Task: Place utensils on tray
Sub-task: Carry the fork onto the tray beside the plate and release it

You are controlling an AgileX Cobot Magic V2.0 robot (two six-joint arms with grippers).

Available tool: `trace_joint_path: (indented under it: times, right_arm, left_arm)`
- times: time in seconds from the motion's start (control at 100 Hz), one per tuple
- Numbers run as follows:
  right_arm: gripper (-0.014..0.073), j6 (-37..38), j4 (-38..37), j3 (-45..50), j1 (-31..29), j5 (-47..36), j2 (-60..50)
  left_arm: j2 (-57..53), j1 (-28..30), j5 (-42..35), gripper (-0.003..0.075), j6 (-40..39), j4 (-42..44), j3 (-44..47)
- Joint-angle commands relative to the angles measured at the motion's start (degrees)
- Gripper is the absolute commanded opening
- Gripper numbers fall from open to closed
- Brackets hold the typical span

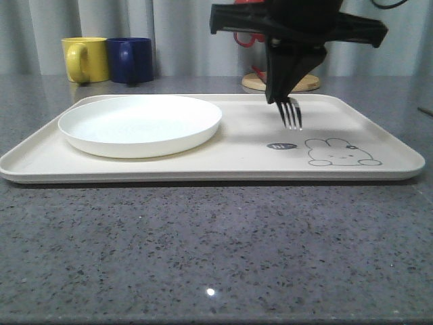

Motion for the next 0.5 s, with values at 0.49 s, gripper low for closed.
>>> trace_joint_path:
  times: [0.49]
  right_arm:
    - [-0.0002, 0.5, -0.5, -3.9, 0.4, -2.3, 4.4]
  left_arm:
    - [0.2, -0.1, -4.5, -0.0019, 0.1, -0.2, -1.5]
